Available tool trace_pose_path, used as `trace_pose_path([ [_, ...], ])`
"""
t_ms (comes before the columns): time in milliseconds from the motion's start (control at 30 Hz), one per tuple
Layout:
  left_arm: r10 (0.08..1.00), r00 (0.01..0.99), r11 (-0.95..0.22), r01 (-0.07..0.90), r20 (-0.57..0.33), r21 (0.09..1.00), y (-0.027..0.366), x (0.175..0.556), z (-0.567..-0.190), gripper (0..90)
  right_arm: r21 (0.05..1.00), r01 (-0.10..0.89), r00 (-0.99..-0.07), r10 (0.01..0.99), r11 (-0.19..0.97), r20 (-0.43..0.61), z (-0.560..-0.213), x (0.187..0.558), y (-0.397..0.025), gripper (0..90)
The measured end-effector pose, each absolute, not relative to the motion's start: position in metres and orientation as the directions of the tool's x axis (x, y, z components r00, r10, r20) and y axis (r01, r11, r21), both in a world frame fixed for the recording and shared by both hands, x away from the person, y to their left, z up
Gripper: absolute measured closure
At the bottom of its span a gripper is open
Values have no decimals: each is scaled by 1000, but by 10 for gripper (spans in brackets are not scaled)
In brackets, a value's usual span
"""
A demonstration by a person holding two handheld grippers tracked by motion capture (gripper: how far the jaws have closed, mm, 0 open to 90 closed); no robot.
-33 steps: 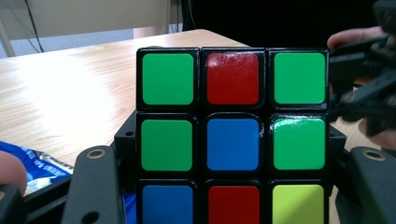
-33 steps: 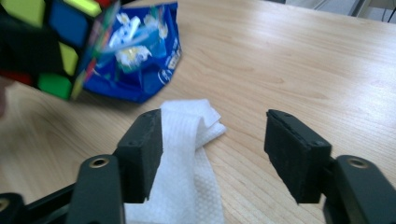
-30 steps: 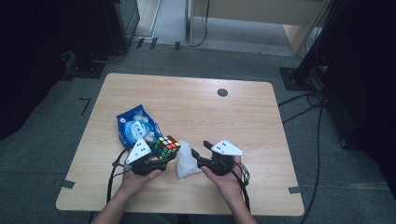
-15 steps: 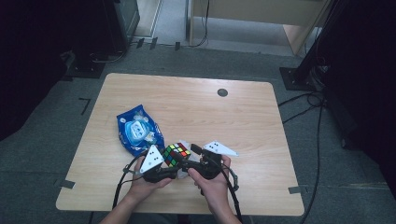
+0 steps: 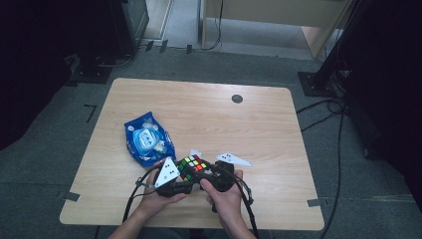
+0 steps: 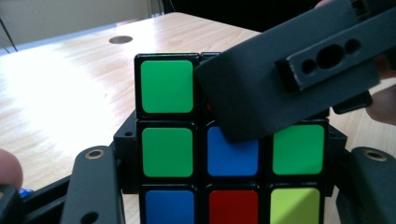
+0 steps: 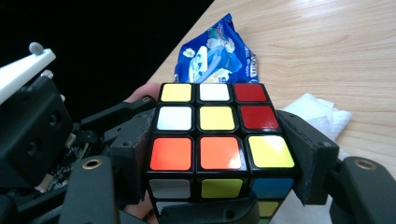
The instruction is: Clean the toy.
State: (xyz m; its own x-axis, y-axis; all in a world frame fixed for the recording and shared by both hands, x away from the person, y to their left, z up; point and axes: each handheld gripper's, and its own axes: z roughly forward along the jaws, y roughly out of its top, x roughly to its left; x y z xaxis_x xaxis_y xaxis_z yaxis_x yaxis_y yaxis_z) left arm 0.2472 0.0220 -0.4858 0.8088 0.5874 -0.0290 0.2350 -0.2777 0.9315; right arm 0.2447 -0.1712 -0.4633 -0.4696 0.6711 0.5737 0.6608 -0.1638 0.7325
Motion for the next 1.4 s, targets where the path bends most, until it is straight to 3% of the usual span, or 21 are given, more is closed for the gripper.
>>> trace_pose_path([
  [133,588,807,-271,253,-48,929,26,249,-485,285,757,625,-463,689,-191,557,-456,250,-186,345],
  [367,617,783,-239,284,-81,929,37,254,-484,256,855,483,-387,831,-188,401,-448,264,-227,345],
  [500,634,768,-226,296,-90,928,45,256,-482,257,904,423,-325,921,-62,215,-460,272,-241,345],
  [667,660,745,-207,304,-97,930,57,257,-480,258,883,467,-273,946,-31,177,-483,285,-249,344],
  [933,706,701,-178,319,-105,931,80,258,-477,261,872,486,-262,961,57,84,-500,301,-244,345],
  [1400,728,673,-157,353,-134,922,92,262,-477,260,870,486,-266,962,87,52,-513,304,-239,342],
])
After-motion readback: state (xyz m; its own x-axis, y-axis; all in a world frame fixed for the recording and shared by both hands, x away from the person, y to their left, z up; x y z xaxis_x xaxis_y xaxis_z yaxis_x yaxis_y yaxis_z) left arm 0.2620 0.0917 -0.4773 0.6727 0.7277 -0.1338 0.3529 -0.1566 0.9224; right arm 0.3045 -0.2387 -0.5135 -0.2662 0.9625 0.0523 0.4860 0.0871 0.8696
